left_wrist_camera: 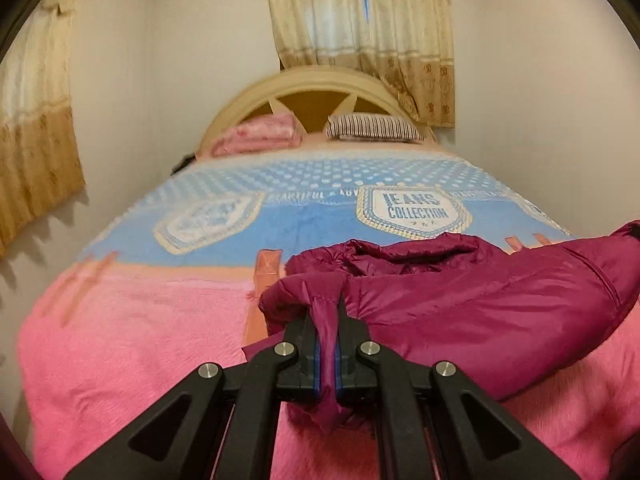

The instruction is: Fold large clothes

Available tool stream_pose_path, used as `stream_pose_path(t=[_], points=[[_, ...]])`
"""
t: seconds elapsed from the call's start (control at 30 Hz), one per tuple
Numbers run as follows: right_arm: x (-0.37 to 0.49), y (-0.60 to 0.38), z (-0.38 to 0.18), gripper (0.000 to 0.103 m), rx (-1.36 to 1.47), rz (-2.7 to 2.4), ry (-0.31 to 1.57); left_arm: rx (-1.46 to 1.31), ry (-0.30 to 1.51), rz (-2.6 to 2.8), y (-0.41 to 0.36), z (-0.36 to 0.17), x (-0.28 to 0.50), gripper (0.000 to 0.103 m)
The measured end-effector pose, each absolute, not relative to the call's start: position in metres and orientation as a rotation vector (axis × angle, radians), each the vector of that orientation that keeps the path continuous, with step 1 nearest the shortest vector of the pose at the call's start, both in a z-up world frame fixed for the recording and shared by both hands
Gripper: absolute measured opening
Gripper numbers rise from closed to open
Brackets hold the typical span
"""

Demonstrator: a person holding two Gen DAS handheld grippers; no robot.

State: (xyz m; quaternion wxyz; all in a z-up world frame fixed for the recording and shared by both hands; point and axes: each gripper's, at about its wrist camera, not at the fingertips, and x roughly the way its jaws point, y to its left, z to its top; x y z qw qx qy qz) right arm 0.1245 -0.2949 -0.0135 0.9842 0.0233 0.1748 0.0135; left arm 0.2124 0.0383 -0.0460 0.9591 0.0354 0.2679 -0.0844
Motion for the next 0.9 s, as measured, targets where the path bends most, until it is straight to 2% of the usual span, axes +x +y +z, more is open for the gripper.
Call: stream_pose_path(t=[0.13,0.27,0.33,0.37,0.4,0.43,0.47,0.5,0.73,0.77,0.8,0.83,0.9], points=[[0.169,-0.297,-0.018,0.006,0.041,0.005,0.376,0.037,0.578,-0.156,0.035,-0.060,0.269,0.004],[0.208,-0.298,-0.033,0.006,0.037,-0.015,0.427,-0.006,0.610,-0.133,0.034,-0.079,0.312,0.010],[0.224,-0.303,-0.044,0.006,0.053,-0.026,0.454,-0.014,0.622,-0.105,0.030,-0.086,0.323,0.021],[0.229,-0.305,-0.048,0.006,0.062,-0.030,0.464,-0.016,0.618,-0.075,0.029,-0.089,0.330,0.035],[0.240,-0.309,-0.054,0.006,0.079,-0.036,0.483,-0.014,0.604,-0.050,0.029,-0.089,0.334,0.057],[0.246,-0.312,-0.059,0.006,0.090,-0.040,0.498,-0.006,0.574,0.002,0.029,-0.089,0.341,0.069],[0.255,-0.314,-0.063,0.006,0.094,-0.047,0.513,-0.010,0.548,0.036,0.030,-0.089,0.344,0.089],[0.262,-0.316,-0.068,0.006,0.096,-0.055,0.524,-0.024,0.506,0.065,0.032,-0.088,0.348,0.092],[0.309,-0.319,-0.093,0.009,0.114,-0.113,0.585,-0.032,0.542,0.170,0.035,-0.107,0.396,0.093],[0.315,-0.321,-0.096,0.013,0.124,-0.122,0.593,-0.050,0.551,0.188,0.038,-0.108,0.405,0.093],[0.322,-0.323,-0.098,0.026,0.126,-0.142,0.598,-0.070,0.555,0.203,0.042,-0.106,0.412,0.093],[0.327,-0.327,-0.099,0.047,0.131,-0.163,0.596,-0.081,0.553,0.213,0.046,-0.105,0.413,0.093],[0.332,-0.332,-0.097,0.064,0.147,-0.187,0.574,-0.113,0.533,0.237,0.056,-0.098,0.416,0.093]])
